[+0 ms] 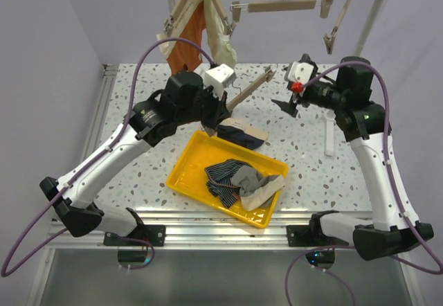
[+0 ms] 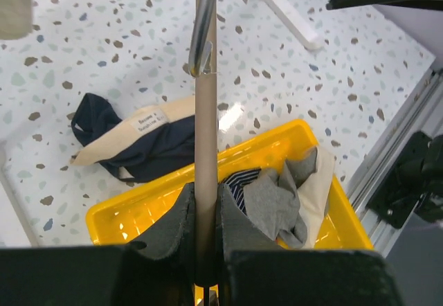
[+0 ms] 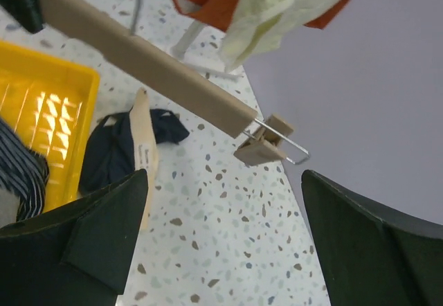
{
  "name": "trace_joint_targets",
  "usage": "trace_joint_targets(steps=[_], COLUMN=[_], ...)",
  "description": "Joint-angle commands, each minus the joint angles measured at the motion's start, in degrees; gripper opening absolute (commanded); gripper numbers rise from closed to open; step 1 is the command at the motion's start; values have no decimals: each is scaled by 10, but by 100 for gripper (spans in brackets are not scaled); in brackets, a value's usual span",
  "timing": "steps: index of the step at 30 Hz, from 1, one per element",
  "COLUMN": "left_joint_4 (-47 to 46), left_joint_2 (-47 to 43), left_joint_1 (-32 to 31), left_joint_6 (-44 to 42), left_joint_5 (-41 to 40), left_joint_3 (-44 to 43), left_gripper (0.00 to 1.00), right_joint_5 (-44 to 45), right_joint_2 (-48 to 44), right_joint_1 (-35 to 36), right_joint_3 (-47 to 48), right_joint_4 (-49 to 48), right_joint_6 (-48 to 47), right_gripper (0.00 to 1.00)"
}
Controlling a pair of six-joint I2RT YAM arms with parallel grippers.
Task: Remove the underwear clipped to the hanger
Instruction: Place the hanger at the clothesline.
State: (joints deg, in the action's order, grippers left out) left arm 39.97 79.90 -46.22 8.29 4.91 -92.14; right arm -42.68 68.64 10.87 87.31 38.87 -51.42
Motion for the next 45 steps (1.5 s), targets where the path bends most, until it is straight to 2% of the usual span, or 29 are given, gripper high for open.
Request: trace_joint_targets(steps=[1,7,11,14,17,19,23,32,40,45], left_joint_4=[-5,-12,-24,-45,-46,-42,-57,-141,-116,-103], left_joint_2=[3,10,2,-11,-12,-14,-21,-15,-70,-100], left_joint_1=[-1,-1,-1,-1,-1,-1,-1,-1,-1,-1], left_joint_6=[51,86,104,113,117,118,126,154,187,191], left_joint_5=[-43,-75,-91,-97,-99,-107,-125,-208,-277,-287], left_joint_3=[-47,-51,-32,-16,-18,-17,-6,12,45,61], left_gripper=[0,0,0,0,0,0,0,0,0,0], right_joint_5=[54,118,137,136,148,165,196,235,242,221], right_joint_2=[7,40,77,114,180,228,254,225,176,165], right_joint_1=[-8,-11,-11,-11,-4,9,34,59,59,58], right_joint_3=[-12,13,39,87,171,240,271,219,152,135], right_joint_4=[-221,-349,-424,-454,-433,-396,-390,-406,-407,-403], right_joint_6=[253,411,489,570,624,631,604,556,519,517], right_gripper=[94,65,39,28,17,14,15,21,23,23])
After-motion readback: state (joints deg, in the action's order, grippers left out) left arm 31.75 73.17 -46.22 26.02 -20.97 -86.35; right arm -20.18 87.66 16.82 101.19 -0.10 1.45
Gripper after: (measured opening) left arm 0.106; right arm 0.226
